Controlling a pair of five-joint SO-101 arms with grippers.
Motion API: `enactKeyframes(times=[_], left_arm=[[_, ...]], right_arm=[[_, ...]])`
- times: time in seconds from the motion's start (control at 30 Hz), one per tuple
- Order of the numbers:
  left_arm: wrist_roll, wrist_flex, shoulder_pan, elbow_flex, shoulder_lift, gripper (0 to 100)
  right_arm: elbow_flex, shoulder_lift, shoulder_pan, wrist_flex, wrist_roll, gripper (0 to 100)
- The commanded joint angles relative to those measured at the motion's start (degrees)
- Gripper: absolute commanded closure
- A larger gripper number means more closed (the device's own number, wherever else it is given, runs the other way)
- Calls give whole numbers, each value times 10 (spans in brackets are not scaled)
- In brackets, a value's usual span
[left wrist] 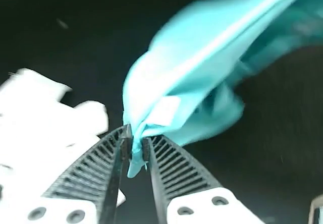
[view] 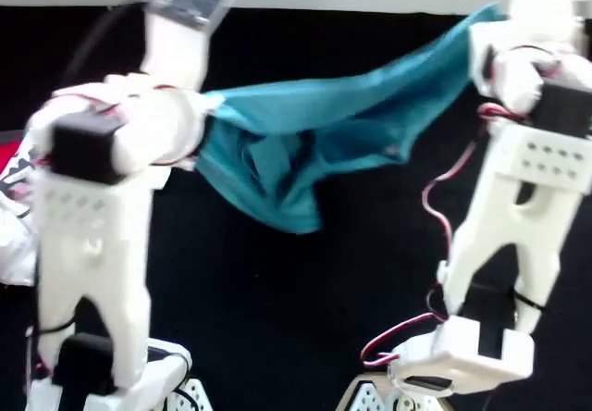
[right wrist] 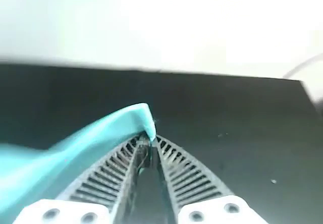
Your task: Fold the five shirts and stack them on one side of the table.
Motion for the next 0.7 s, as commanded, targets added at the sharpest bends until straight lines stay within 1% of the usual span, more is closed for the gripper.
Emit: enactKeyframes(times=[0.0, 0.07, 0.17, 0.27, 0.4, 0.57, 0.67], left_arm=[[-6, 1, -30, -58, -23, 990], [-6, 1, -36, -73, -23, 990], [-4, 4, -34, -71, -22, 990], [-4, 1, -34, -17, -22, 990], [-4, -3, -34, 116, -22, 990], [-6, -82, -37, 345, -22, 990], [-7, -120, -37, 454, -22, 990]], right_arm=[[-58, -36, 36, 4, -44, 992], [-64, -45, 37, 7, -43, 992], [-61, -39, 21, 54, -42, 992], [-29, -12, -7, 117, -42, 992], [47, 36, -46, 180, -41, 992], [175, 84, -90, 205, -40, 992], [240, 84, -116, 227, -28, 992]])
